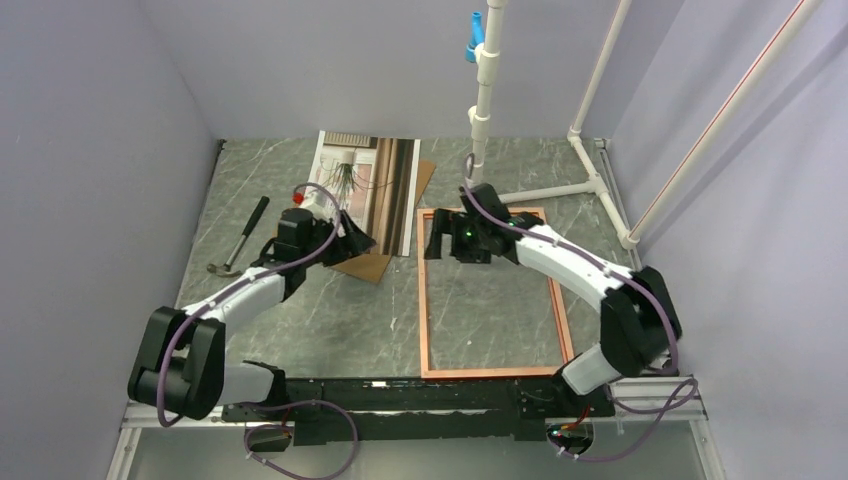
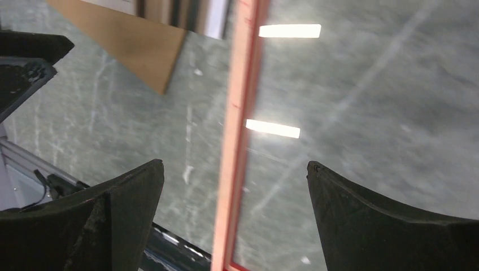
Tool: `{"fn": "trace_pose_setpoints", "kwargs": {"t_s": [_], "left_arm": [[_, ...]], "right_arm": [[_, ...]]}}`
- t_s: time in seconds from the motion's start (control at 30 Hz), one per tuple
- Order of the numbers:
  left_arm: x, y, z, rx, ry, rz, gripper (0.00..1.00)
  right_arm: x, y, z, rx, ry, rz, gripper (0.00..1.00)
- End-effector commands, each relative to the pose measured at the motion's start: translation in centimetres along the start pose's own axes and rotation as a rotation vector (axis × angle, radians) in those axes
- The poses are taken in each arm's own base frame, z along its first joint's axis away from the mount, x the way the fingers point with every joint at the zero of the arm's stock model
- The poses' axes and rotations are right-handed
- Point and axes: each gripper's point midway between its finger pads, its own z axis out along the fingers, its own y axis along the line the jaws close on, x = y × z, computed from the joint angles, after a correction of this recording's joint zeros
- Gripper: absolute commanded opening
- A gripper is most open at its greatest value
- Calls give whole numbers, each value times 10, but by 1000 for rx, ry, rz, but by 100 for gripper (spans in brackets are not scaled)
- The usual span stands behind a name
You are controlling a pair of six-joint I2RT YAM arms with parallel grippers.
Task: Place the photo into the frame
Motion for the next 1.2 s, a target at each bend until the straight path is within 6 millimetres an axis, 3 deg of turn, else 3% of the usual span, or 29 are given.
{"fn": "trace_pose_setpoints", "kwargs": {"t_s": [0.0, 0.13, 0.27, 0.43, 0.6, 0.77, 1.0, 1.17], "left_arm": [[-26, 38, -20, -121, -48, 14, 83], [-52, 84, -40, -361, -84, 36, 82], [-65, 105, -48, -500, -67, 86, 82], [-74, 112, -41, -535, -46, 119, 82], [-82, 108, -27, -499, -31, 139, 81], [-85, 110, -9, -484, 24, 135, 78], [-78, 124, 9, -522, 115, 110, 73], [-72, 127, 16, -516, 149, 93, 72]], "right_arm": [[-30, 59, 24, -109, -43, -23, 99], [-39, 98, 52, -173, -23, -32, 98], [-48, 118, 82, -182, -14, -15, 99], [-51, 109, 124, -114, -4, 37, 100], [-54, 97, 145, -27, 7, 73, 100], [-53, 83, 151, 51, 22, 96, 100], [-47, 59, 140, 150, -5, 105, 100], [-38, 59, 152, 106, 29, 130, 100]]}}
